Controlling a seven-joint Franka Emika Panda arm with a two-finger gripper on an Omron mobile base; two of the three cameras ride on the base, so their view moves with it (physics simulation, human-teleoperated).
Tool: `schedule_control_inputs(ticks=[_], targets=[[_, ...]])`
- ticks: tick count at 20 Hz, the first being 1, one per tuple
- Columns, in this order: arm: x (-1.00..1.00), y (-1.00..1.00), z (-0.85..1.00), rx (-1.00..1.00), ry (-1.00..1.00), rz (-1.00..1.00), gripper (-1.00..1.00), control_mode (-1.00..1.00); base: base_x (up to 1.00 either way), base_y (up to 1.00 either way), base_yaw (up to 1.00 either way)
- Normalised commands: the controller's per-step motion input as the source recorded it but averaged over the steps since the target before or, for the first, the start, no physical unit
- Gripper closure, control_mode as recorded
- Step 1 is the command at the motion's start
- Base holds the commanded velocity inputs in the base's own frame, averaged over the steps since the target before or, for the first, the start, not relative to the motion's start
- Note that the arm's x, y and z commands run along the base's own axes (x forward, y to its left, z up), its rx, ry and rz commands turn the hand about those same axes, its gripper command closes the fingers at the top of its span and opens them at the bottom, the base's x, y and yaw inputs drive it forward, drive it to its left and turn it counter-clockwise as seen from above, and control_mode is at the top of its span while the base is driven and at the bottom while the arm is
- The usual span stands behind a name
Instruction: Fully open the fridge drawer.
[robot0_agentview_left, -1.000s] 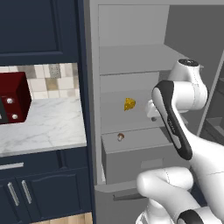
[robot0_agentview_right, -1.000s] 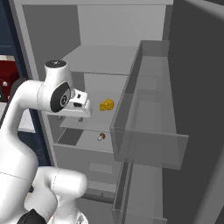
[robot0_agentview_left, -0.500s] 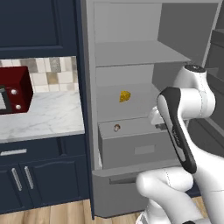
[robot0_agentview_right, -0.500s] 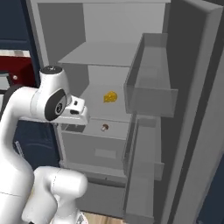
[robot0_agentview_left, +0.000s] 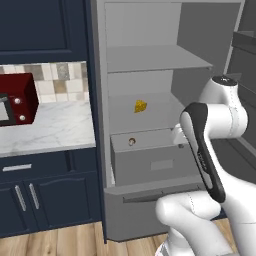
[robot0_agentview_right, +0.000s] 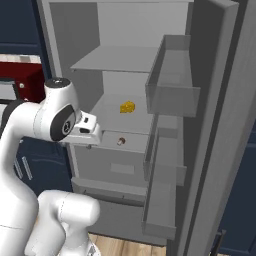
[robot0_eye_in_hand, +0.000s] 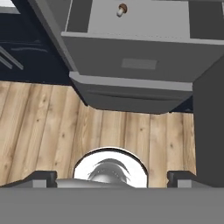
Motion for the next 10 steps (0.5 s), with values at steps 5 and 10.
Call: schedule_control_inputs(ticks=[5,10], targets=[[0.03,-0.17,0.0,0.0,0.0,0.0,-1.0,-1.0,0.0,0.0,0.0],[0.62,-0.2,-0.29,0.0,-0.01,0.0,-1.0,-1.0,0.0,0.0,0.0]])
